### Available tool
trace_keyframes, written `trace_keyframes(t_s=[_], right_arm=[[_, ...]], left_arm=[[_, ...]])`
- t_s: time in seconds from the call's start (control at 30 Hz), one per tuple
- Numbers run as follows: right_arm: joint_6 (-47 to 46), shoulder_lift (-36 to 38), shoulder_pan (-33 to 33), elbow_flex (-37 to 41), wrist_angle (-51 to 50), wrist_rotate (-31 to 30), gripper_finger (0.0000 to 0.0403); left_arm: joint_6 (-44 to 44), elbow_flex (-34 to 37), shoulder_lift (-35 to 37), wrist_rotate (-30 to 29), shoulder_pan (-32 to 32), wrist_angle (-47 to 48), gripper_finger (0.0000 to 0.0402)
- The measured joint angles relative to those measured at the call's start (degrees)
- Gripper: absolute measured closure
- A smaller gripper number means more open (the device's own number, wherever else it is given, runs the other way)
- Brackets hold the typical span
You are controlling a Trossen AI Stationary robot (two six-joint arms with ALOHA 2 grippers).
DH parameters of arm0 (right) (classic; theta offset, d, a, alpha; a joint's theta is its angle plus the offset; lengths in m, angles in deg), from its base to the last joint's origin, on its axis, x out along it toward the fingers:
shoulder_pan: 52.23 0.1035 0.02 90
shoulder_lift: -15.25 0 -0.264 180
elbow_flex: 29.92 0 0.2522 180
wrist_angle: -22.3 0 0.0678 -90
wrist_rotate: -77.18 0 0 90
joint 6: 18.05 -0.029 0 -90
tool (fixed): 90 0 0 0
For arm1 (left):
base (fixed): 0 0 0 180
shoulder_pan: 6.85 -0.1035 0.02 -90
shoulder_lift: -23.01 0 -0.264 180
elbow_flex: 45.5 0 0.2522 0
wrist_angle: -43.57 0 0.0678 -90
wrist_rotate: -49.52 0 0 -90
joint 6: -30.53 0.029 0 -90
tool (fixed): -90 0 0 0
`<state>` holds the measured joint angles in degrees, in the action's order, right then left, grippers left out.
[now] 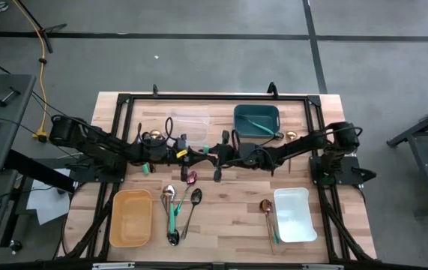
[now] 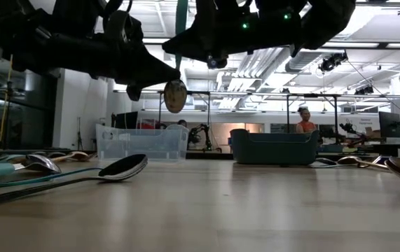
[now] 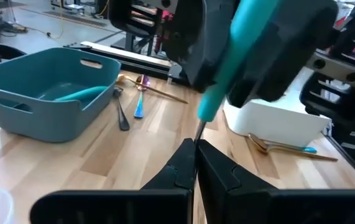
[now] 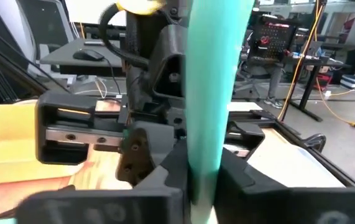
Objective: Sort silverware by color (type)
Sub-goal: Put the green spoon into the blue bin
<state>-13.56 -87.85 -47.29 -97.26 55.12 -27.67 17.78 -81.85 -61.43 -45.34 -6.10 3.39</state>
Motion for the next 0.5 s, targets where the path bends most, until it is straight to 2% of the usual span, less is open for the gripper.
trace_keyframes(t_s=[0.2, 0.5], right_arm=[[-3.0, 2.7, -0.5, 0.0, -5.3, 0.6, 0.0375], [-2.8, 7.6, 0.1, 0.0, -15.6, -4.1, 0.0375]], left_arm=[[0.9, -0.1, 0.0, -0.1, 0.0, -0.2, 0.0393], [2.6, 0.1, 2.6, -2.1, 0.0, 5.6, 0.0322]])
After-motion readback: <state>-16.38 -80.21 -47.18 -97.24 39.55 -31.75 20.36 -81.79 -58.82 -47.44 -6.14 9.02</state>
